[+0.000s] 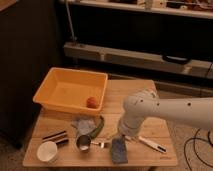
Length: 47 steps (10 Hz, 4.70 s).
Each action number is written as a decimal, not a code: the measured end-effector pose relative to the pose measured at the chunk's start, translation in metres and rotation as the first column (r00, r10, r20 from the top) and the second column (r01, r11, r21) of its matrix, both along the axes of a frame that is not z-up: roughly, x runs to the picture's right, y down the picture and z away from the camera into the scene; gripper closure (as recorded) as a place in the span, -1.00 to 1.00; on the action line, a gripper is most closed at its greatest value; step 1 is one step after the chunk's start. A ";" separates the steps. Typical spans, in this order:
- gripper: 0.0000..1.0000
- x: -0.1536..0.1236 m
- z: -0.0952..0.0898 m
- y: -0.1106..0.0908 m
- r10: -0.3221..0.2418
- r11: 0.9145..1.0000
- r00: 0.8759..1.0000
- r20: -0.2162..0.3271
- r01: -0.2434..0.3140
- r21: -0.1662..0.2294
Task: Place fork in tray
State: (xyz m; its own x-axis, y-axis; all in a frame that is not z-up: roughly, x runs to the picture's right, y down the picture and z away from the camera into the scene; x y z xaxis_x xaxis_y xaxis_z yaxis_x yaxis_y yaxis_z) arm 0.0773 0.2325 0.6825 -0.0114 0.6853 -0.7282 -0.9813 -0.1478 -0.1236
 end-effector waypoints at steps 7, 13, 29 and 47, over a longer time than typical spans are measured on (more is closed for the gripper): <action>-0.60 0.000 0.000 0.000 0.000 1.000 1.000 0.000 0.000 0.000; -0.60 0.000 0.000 0.000 0.000 1.000 1.000 0.000 0.000 0.000; -0.60 -0.007 0.002 -0.014 -0.070 0.998 0.995 0.070 0.070 0.000; -0.60 -0.115 -0.017 -0.015 -0.640 0.767 0.582 0.501 0.522 0.373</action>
